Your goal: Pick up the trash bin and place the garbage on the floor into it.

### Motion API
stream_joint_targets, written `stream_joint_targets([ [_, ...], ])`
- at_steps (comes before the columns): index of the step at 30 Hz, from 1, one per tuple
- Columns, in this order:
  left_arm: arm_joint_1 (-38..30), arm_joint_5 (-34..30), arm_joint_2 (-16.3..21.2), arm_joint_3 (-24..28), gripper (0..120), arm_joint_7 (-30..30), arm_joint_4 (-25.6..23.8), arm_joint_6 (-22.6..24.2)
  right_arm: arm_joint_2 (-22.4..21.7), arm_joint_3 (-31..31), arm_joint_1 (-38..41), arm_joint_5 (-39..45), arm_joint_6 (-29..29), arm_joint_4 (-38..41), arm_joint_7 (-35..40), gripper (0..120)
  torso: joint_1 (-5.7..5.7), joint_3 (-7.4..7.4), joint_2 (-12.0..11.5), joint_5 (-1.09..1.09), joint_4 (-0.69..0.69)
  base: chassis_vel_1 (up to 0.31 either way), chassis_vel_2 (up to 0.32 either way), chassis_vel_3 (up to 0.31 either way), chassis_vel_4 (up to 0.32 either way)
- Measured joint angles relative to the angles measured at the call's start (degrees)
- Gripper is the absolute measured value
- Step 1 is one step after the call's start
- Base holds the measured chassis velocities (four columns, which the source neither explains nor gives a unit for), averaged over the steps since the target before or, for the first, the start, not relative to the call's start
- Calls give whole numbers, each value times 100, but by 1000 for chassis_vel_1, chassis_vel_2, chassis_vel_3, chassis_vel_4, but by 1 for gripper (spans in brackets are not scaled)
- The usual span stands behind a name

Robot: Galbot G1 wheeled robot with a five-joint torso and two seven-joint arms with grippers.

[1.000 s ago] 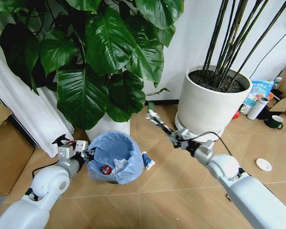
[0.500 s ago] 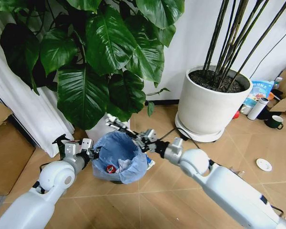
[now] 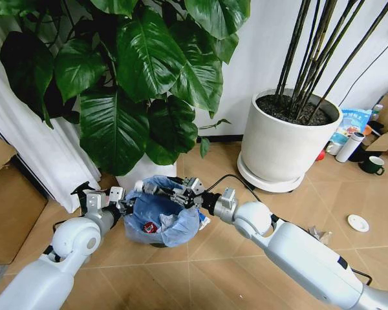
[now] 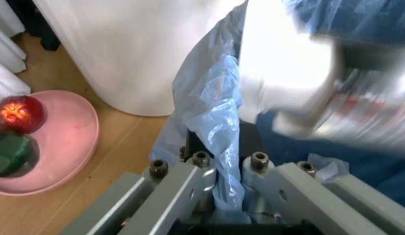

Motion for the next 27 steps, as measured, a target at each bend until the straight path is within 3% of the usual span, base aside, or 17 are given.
stream_joint_targets([
  [6, 28, 2, 9, -75, 0, -1, -26, -1, 52, 134, -1, 28, 21, -15, 109, 74, 0, 0, 0, 1, 0, 0, 0, 0, 0],
  [8, 72, 21, 9, -163, 0, -3, -33, -5, 44, 440, -31, 91, -40, 9, 318, 87, 0, 0, 0, 1, 1, 0, 0, 0, 0],
  [12, 137, 77, -27, -274, 0, 1, -45, -12, -63, 993, -270, 156, -298, 22, 733, 98, 0, 0, 0, 0, 1, 0, 0, 0, 0],
  [16, 172, 116, -60, -330, 0, 3, -69, -20, -151, 1377, -562, 224, -489, -166, 938, 100, 0, 0, 0, 0, 0, 0, 0, 0, 0],
  [19, 209, 138, -87, -365, 0, 4, -131, -26, -180, 1634, -923, 215, -518, -843, 943, 100, 0, 0, 0, 1, -2, 0, 0, 0, 0],
  [26, 289, 151, -100, -403, 0, -11, -220, -32, 37, 1608, -1134, 137, -472, -1779, 747, 100, 0, 0, 0, 1, -2, 0, 0, 0, 0],
  [27, 315, 159, -111, -412, 0, -13, -245, -37, 222, 1508, -1130, 52, -396, -2135, 633, 100, 0, 0, 0, -1, 0, 0, 0, 0, 0],
])
